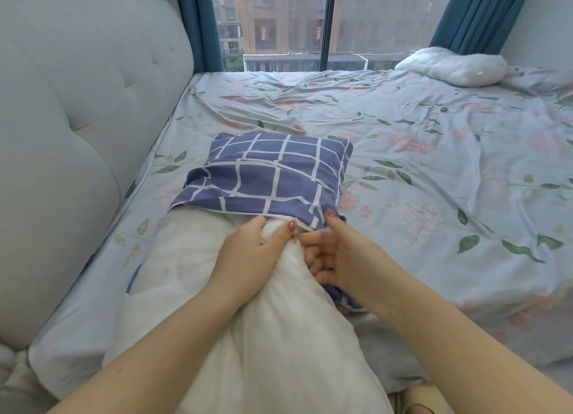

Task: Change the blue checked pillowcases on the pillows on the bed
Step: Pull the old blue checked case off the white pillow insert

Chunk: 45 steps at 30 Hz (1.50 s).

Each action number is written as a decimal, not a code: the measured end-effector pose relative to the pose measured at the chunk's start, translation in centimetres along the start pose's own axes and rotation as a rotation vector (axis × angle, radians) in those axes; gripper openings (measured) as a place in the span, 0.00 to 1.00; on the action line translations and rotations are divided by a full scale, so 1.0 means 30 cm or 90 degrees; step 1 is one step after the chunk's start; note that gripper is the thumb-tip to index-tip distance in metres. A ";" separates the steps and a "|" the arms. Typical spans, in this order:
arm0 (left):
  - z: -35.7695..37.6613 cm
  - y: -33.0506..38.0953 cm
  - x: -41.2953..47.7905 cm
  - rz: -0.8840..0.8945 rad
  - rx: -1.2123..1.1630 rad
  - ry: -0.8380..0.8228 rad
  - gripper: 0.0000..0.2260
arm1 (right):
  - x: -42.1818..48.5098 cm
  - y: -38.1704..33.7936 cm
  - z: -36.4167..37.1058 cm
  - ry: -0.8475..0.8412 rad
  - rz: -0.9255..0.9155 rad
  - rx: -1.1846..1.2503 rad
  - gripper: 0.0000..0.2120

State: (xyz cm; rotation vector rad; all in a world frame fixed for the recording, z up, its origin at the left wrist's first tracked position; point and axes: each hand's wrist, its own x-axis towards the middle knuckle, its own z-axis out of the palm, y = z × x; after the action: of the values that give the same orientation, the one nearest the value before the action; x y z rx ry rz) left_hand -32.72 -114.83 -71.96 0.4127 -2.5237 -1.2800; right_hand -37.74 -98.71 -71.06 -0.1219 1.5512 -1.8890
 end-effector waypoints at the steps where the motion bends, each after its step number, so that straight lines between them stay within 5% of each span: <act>1: -0.002 -0.006 0.004 0.010 -0.010 -0.007 0.16 | -0.003 -0.008 0.002 0.064 -0.038 -0.069 0.24; 5: -0.001 -0.029 0.014 0.027 -0.040 -0.044 0.17 | 0.004 -0.017 -0.011 0.207 -0.101 -0.163 0.19; 11: -0.006 -0.027 0.011 0.035 -0.064 -0.073 0.21 | 0.046 -0.047 0.014 0.170 -0.101 -0.062 0.13; 19: -0.046 -0.023 -0.020 0.048 -0.092 -0.122 0.15 | 0.089 -0.059 -0.001 0.110 -0.117 -0.023 0.36; 34: -0.099 -0.021 -0.113 0.023 -0.124 -0.270 0.11 | 0.135 -0.088 -0.075 0.106 -0.117 0.023 0.32; 41: -0.046 -0.035 -0.101 0.044 0.039 -0.135 0.24 | 0.138 -0.073 -0.042 0.198 -0.115 -0.075 0.19; 45: -0.025 -0.010 -0.072 0.058 0.087 -0.050 0.20 | 0.103 -0.077 -0.040 0.137 -0.129 0.013 0.23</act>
State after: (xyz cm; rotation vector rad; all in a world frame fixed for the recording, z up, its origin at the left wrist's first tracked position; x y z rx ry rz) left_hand -30.41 -114.73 -72.05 0.2781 -2.6728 -1.1152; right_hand -41.69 -99.29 -70.37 -0.0719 1.7161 -2.1339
